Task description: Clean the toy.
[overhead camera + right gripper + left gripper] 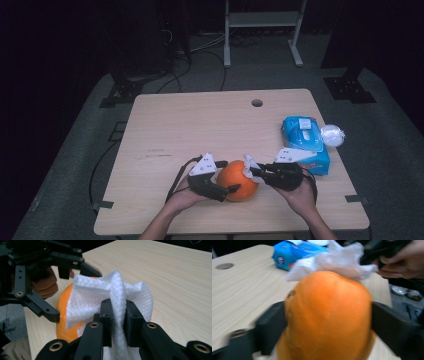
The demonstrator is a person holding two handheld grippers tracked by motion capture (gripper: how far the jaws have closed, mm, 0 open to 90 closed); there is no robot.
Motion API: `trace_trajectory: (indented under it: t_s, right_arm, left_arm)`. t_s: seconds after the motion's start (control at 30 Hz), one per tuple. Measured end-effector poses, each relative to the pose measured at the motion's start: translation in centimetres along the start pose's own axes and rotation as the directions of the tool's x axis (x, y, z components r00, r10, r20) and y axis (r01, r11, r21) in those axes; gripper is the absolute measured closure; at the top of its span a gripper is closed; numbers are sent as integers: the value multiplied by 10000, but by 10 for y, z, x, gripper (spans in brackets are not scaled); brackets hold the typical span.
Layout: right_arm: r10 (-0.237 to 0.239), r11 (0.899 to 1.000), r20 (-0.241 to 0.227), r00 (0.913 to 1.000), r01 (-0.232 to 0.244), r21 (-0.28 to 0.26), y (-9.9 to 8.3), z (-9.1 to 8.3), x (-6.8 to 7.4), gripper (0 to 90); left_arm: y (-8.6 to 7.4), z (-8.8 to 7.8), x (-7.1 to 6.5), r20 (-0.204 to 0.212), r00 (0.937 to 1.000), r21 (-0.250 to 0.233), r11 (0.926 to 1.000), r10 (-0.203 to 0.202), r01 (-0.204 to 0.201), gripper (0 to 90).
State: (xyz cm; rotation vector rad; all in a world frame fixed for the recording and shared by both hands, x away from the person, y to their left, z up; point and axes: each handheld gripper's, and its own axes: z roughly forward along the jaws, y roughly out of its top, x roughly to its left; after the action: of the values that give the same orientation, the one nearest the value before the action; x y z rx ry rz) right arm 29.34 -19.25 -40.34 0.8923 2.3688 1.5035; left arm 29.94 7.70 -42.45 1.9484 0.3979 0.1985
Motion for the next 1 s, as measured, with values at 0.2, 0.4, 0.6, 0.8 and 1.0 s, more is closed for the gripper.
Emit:
trace_trajectory:
  t_s: [0.2, 0.4, 0.6, 0.8, 1.0]
  right_arm:
    - [-316, 9988, 50, 9995, 318, -378, 6, -8, 10, 779]
    - [-948, 9954, 2, 9955, 948, -139, 10, -1, 20, 779]
    - [-489, 9986, 275, 9984, 494, -168, 4, -6, 4, 777]
    - [-580, 9981, -151, 9982, 577, -238, 6, -5, 14, 778]
    - [-1229, 9922, -457, 9914, 1217, -272, 11, 0, 29, 781]
  left_arm:
    - [0, 2, -1, -838, 9959, -174, 9993, -343, 329, 310]
    - [-1, 3, 0, -514, 9965, -217, 9976, -661, 650, 279]
    - [1, 3, -5, 31, 9999, 94, 9998, 151, -152, 248]
    - [-4, 11, -3, -352, 9994, 207, 9998, -25, 32, 128]
    - [-6, 9, -7, -263, 9991, 164, 9993, 327, -323, 304]
